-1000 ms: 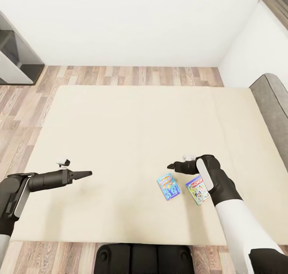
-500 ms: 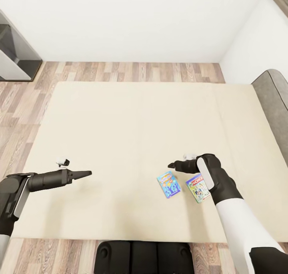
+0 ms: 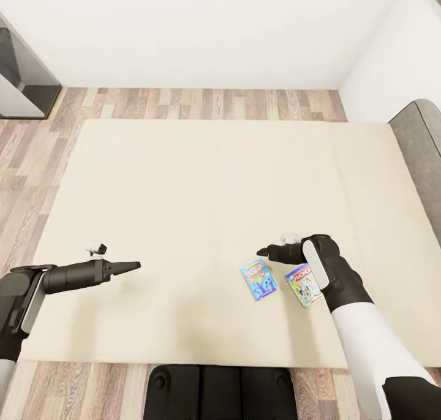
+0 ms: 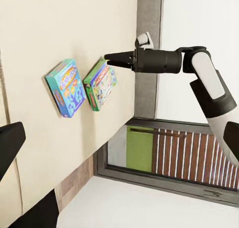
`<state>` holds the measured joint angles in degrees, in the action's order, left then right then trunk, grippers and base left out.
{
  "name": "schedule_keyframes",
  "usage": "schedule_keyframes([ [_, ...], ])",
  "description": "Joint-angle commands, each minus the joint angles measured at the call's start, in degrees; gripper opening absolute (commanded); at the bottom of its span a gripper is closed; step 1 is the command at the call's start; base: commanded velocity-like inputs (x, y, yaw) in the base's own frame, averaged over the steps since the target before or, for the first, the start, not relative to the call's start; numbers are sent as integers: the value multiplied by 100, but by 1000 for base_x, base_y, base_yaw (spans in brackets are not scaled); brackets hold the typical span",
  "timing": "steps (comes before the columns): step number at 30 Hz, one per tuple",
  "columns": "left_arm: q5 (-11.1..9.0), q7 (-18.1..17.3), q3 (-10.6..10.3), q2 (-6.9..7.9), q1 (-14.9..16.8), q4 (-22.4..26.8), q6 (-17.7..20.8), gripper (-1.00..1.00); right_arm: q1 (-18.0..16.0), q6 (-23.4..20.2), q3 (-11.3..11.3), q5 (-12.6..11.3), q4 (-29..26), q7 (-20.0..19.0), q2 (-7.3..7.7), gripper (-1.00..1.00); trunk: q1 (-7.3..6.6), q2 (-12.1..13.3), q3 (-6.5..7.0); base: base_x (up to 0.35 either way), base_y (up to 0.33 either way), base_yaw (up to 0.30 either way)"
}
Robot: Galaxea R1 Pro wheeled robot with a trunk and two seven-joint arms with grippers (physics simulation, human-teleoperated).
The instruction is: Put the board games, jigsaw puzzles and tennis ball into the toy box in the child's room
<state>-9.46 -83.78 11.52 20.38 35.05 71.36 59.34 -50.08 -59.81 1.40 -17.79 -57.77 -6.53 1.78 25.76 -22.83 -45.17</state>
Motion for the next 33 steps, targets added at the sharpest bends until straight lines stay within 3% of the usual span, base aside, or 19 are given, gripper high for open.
schedule_keyframes([
  [1, -7, -16, -1, 1, 2, 1, 60, 100, -19, -19, 10, 48, 5, -81, 9, 100, 3, -9, -16, 0, 0, 0],
  [18, -6, -16, -1, 5, 1, 1, 60, 100, -257, -19, 10, 117, 194, -909, 43, 100, 3, -9, -177, 0, 0, 0],
  [33, -3, -24, 2, 9, 2, 1, 60, 100, -291, -19, 1, 102, 247, -1077, 261, 100, 3, -9, -318, 0, 0, 0],
])
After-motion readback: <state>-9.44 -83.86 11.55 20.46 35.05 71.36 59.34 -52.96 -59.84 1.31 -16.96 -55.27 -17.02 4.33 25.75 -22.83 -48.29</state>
